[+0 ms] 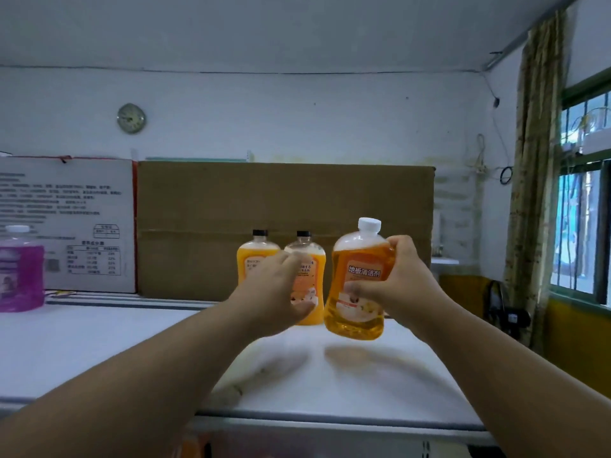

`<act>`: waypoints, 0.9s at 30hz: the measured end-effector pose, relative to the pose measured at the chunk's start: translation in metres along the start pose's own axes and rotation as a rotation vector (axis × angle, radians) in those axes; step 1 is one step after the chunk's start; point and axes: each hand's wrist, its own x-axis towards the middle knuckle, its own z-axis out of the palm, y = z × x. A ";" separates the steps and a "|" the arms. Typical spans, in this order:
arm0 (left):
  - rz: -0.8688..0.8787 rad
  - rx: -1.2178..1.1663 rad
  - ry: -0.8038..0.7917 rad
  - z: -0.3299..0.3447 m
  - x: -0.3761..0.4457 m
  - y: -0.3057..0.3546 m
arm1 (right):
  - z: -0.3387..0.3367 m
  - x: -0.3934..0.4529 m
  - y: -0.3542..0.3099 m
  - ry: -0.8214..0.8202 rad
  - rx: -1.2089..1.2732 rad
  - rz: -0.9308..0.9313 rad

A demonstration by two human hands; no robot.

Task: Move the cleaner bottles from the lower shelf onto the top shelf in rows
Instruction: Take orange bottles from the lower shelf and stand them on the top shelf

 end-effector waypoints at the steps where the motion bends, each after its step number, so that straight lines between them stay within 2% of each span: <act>1: -0.022 -0.113 -0.063 -0.005 -0.013 0.002 | 0.003 0.001 -0.007 -0.024 0.012 -0.034; 3: -0.078 -0.250 -0.122 -0.017 -0.037 0.001 | 0.016 -0.001 -0.022 -0.069 0.031 -0.116; 5: -0.126 -0.282 -0.084 -0.035 -0.056 -0.007 | 0.035 -0.007 -0.042 -0.101 0.057 -0.198; 11: -0.303 -0.190 -0.019 -0.112 -0.134 -0.071 | 0.125 -0.033 -0.123 -0.175 0.106 -0.379; 15: -0.394 -0.093 0.046 -0.173 -0.209 -0.132 | 0.211 -0.052 -0.195 -0.286 0.218 -0.473; 20: -0.488 -0.100 0.116 -0.258 -0.303 -0.223 | 0.336 -0.082 -0.286 -0.418 0.342 -0.550; 27: -0.641 -0.027 0.131 -0.352 -0.388 -0.340 | 0.495 -0.103 -0.382 -0.519 0.485 -0.553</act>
